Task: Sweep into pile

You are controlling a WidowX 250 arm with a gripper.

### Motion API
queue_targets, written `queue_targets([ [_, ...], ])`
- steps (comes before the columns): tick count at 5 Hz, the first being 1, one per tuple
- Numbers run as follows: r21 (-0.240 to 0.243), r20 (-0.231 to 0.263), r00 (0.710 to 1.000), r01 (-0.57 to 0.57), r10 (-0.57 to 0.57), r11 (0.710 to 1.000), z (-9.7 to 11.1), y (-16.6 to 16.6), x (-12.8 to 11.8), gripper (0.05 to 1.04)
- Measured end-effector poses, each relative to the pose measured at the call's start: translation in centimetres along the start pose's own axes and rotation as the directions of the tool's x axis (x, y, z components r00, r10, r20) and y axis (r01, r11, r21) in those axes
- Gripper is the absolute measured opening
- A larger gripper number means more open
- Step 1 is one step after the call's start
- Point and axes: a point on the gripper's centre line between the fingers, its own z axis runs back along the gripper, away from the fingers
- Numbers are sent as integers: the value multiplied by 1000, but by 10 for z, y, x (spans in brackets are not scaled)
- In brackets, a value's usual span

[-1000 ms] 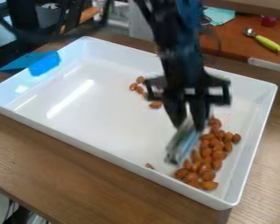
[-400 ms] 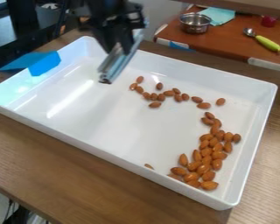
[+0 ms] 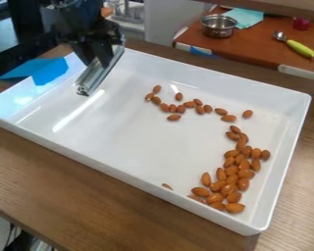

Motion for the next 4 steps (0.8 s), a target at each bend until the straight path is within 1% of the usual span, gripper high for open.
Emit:
queue_targets([
  [1, 38, -23, 1000, 17, -16, 999, -20, 8, -3, 336],
  [2, 57, -13, 999, 46, -45, 997, -29, -2, 0, 336],
  [3, 68, -42, 998, 55, -52, 996, -41, -17, -5, 336],
  [4, 64, -77, 996, 56, -51, 996, -44, -35, -11, 336],
])
